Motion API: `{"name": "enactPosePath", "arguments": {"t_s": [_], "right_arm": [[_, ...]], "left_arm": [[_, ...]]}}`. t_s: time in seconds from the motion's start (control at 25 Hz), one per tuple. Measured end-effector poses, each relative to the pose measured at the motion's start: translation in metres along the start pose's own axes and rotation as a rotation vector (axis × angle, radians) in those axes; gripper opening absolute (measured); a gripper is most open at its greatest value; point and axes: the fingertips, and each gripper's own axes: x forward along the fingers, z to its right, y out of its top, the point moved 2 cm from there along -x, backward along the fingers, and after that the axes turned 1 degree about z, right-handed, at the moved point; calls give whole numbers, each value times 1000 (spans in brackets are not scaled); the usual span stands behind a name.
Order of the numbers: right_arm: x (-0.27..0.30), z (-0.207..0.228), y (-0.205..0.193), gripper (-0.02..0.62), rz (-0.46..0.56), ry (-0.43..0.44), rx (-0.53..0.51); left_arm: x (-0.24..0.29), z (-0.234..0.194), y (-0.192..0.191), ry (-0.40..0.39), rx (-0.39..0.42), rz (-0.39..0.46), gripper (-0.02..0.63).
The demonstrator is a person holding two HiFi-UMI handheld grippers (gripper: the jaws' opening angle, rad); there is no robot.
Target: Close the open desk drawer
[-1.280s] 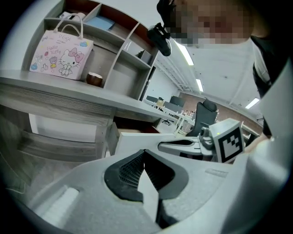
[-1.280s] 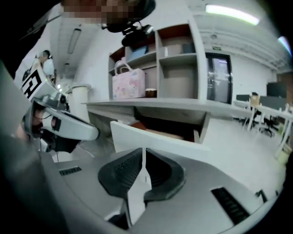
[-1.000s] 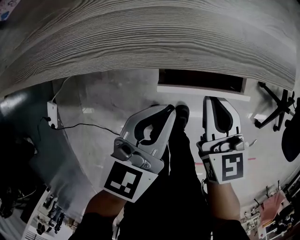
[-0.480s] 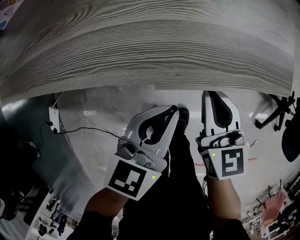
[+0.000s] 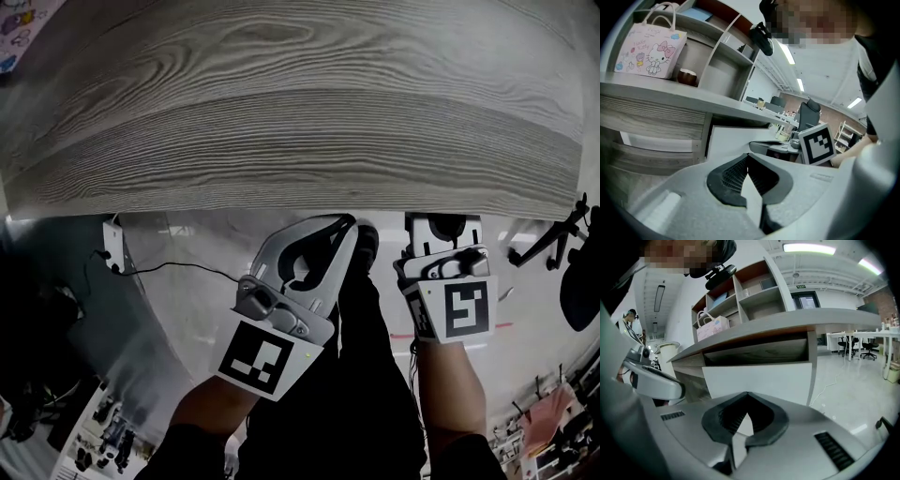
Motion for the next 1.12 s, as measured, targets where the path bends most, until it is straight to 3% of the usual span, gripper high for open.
{"name": "enactPosePath", "arguments": {"t_s": [0.44,0.68,0.8,0.92,1.12], "right_arm": [[6,0,-2,12,1,8,25],[-23,-21,14,12,-60,25,52],[-58,-33,33,13,-100,20,69],[-88,-54,63,13,-127,43,25],[-132,-88,133,14,-75,83,-33]], "left_arm": [[0,-2,4,3,-4,20,8],[-39,6,38,33,-66,71,8],[-68,21,70,38,-71,84,8],[-95,43,103,11,-9,104,8],[-144,75,152,-22,65,152,8]]}}
